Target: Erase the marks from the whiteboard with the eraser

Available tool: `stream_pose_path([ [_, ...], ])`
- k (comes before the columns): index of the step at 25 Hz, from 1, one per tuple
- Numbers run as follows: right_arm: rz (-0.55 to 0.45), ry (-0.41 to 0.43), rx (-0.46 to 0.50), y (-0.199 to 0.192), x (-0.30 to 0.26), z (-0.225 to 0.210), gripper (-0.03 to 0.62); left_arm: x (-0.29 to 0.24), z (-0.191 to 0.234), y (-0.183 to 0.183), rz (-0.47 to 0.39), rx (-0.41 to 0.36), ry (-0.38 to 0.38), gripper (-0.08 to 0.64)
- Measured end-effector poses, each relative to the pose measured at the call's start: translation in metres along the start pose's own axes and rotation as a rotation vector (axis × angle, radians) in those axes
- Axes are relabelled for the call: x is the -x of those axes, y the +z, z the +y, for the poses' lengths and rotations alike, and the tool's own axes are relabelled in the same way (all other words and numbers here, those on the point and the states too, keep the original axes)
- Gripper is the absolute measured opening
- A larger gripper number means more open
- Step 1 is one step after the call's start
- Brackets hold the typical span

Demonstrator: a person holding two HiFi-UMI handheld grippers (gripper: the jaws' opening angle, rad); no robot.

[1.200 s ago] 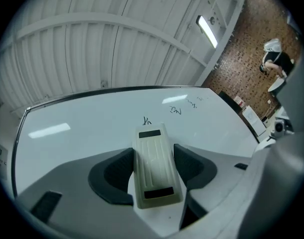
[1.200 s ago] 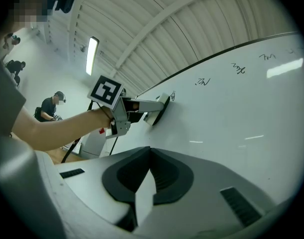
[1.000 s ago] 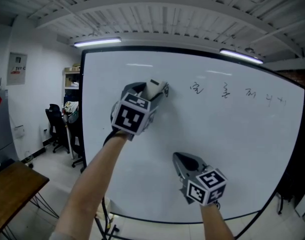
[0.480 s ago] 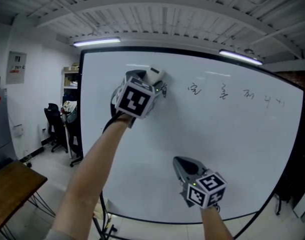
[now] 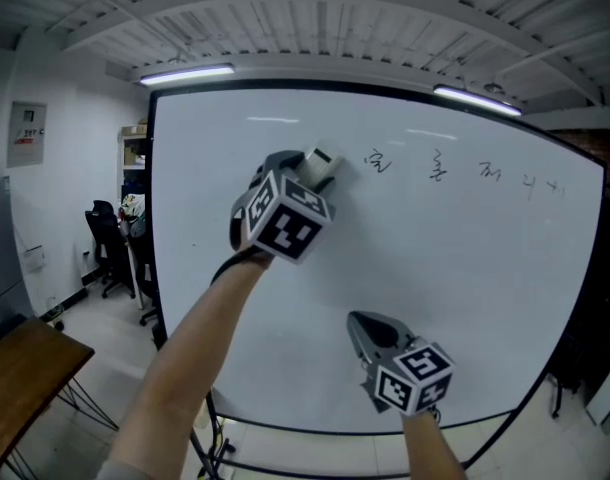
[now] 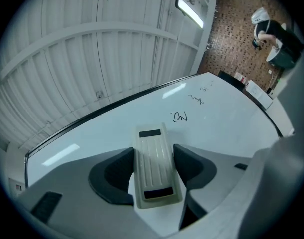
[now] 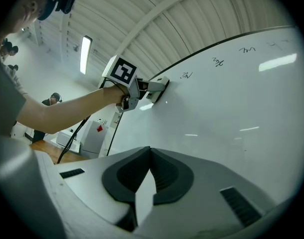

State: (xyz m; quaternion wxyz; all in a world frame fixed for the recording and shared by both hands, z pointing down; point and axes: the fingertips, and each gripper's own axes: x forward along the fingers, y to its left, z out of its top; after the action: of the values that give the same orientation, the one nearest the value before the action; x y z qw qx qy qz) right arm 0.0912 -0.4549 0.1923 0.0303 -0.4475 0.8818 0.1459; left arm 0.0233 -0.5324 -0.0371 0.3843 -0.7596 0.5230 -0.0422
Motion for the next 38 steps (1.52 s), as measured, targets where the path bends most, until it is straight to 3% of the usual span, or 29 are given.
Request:
stream_pose_path([
  [7, 0.005, 0.009, -0.019, -0.006, 0.002, 0.006, -0.005, 0.004, -0.042, -0.011, 0.022, -0.062, -0.050, 0.259],
  [16, 0.004, 0.001, -0.024, -0.008, 0.008, 0.003, -0.005, 0.001, -0.035, -0.011, 0.043, -0.049, -0.060, 0.261],
  [21, 0.013, -0.001, -0.031, -0.012, 0.007, 0.004, -0.005, -0.001, -0.008, -0.006, 0.027, -0.047, -0.002, 0.260],
  [29, 0.017, -0.024, -0.034, -0.014, 0.013, -0.006, -0.005, -0.005, 0.056, 0.003, 0.020, 0.032, 0.080, 0.261],
  [38, 0.022, -0.038, -0.036, -0.016, 0.017, -0.007, -0.005, 0.001, 0.059, 0.004, -0.015, 0.040, 0.138, 0.259],
])
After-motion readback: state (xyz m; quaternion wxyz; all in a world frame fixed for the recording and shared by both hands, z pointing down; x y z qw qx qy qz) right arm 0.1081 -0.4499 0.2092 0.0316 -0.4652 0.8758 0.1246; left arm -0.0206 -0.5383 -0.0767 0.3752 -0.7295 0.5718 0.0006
